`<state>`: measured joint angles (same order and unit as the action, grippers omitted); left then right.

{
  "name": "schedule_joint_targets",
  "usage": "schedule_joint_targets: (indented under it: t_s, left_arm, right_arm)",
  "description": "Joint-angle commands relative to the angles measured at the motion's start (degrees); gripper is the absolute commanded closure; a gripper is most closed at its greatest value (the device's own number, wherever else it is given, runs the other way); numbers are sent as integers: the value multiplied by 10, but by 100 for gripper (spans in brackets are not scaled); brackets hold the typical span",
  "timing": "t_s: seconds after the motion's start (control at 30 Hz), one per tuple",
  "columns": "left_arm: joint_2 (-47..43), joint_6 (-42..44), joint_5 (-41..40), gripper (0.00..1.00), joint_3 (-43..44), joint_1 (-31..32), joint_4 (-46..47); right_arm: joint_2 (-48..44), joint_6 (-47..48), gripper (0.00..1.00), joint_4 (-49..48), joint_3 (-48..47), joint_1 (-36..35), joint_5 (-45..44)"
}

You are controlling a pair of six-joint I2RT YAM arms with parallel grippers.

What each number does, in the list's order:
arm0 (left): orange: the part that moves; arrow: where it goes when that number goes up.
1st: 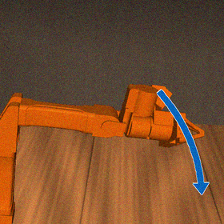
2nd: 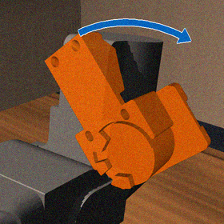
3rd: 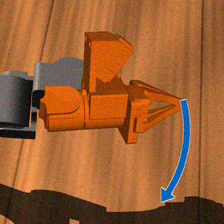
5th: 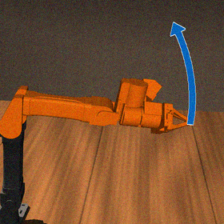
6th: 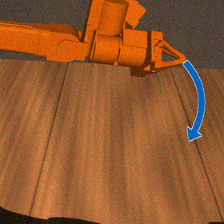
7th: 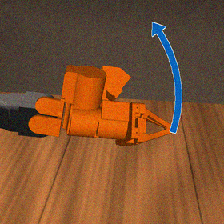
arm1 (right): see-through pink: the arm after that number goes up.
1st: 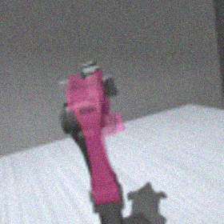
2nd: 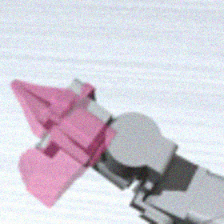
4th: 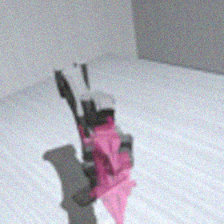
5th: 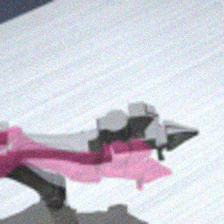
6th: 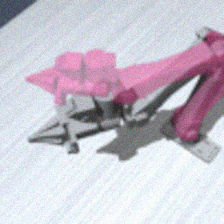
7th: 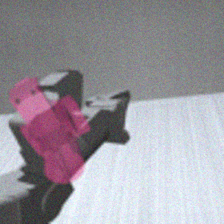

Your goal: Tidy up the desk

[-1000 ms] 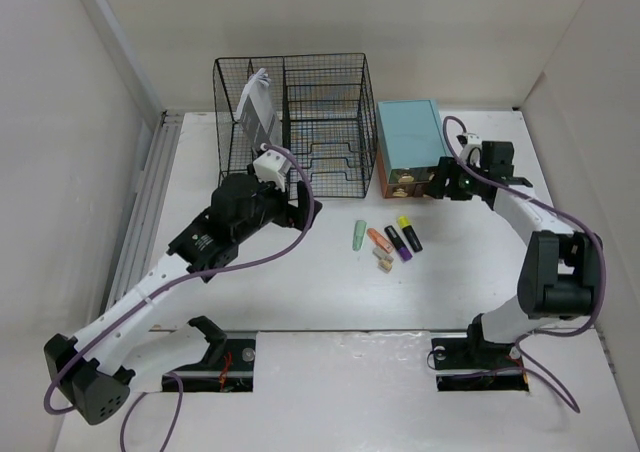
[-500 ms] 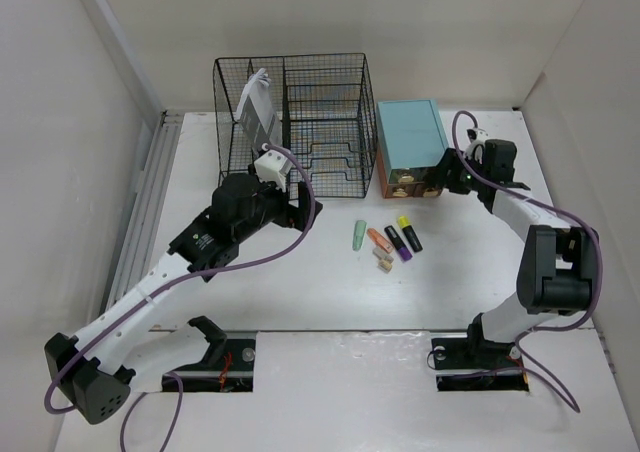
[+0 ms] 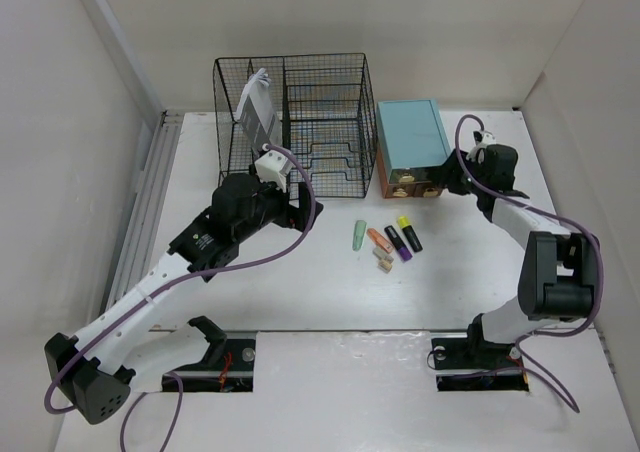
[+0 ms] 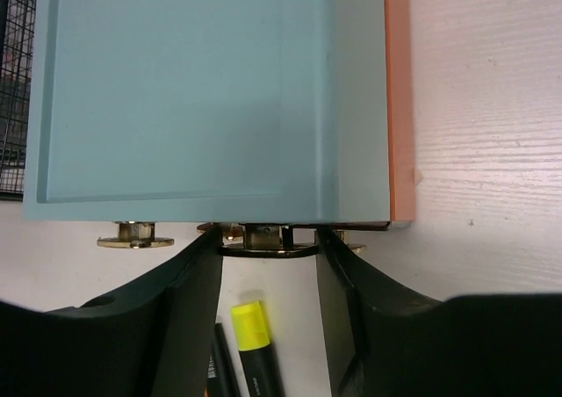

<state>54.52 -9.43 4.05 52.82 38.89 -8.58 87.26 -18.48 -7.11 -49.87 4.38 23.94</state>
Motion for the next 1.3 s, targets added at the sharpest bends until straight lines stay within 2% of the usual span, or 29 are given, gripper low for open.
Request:
schedule_joint_targets:
  t_s: [0.0,0.2,0.33,0.6,0.63,0.7,0.77,0.93,1.2,1.27]
  left_arm:
    - [-6,8,6,14,-3,0,21]
    - [-6,8,6,14,-3,0,21]
    - [-6,8,6,14,-3,0,21]
    - [-11,13,6,14,-3,0,21]
    - [-11,13,6,14,-3,0,21]
    - [-11,13,6,14,-3,0,21]
    - [-11,13,6,14,-3,0,21]
    - [-11,13,6,14,-3,0,21]
    - [-11,19,6,14,-3,0,21]
    - [-11,19,6,14,-3,0,21]
  right_arm:
    - [-34,-7,66,-43,7,3,-12]
    - [-103,23,67,-32,84,3,8]
    - [-168,39,67,16,109,3,32]
    - [-223,94,65,136,130,3,52]
    - [-223,94,63,169,130,3,61]
    - [-232,110,47,193,113,3,82]
    - [-240,116,36,215,107,3,89]
    - [-272,116,25,228,107,3,100]
    - [-315,134,25,330,72,-4,151]
    - [-338,134,29,344,67,-23,151]
